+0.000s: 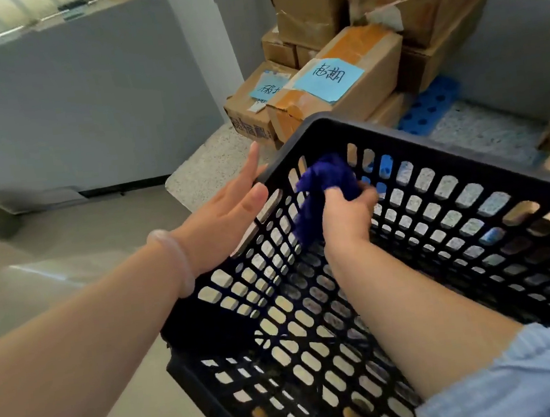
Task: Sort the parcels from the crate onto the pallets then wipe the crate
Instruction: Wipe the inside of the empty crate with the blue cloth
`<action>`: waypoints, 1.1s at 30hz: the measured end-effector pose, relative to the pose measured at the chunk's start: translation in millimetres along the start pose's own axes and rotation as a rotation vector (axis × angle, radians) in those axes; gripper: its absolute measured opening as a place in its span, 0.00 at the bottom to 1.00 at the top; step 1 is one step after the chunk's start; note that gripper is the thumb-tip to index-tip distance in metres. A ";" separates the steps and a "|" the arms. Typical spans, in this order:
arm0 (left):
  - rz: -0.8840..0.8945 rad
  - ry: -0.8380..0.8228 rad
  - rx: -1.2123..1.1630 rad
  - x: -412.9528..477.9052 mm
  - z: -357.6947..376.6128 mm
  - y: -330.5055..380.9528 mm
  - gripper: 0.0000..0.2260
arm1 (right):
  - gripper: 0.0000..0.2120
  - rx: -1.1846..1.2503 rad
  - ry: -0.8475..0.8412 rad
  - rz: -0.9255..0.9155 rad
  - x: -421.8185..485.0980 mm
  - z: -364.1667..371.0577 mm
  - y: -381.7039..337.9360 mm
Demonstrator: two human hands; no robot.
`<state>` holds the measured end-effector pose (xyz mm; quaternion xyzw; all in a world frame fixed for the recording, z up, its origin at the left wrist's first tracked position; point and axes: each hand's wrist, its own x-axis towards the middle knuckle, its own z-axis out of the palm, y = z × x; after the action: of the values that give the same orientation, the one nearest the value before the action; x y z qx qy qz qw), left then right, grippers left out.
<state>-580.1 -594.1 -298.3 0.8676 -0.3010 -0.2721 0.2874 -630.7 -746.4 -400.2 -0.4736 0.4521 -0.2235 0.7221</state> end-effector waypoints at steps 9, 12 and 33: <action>0.004 0.024 0.008 3.5 1.1 -4.5 0.32 | 0.09 -0.250 -0.271 -0.155 -56.4 -1.5 64.0; 0.018 0.035 0.020 3.4 1.1 -4.5 0.34 | 0.09 -0.326 -0.412 -0.089 -77.3 -13.2 79.9; 0.020 0.025 0.061 2.2 1.8 -3.6 0.36 | 0.23 -0.204 -0.227 0.075 -1.6 -24.4 28.2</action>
<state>-578.6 -593.8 -302.5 0.8763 -0.3141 -0.2491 0.2671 -655.5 -744.3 -428.0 -0.5495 0.4055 -0.0944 0.7244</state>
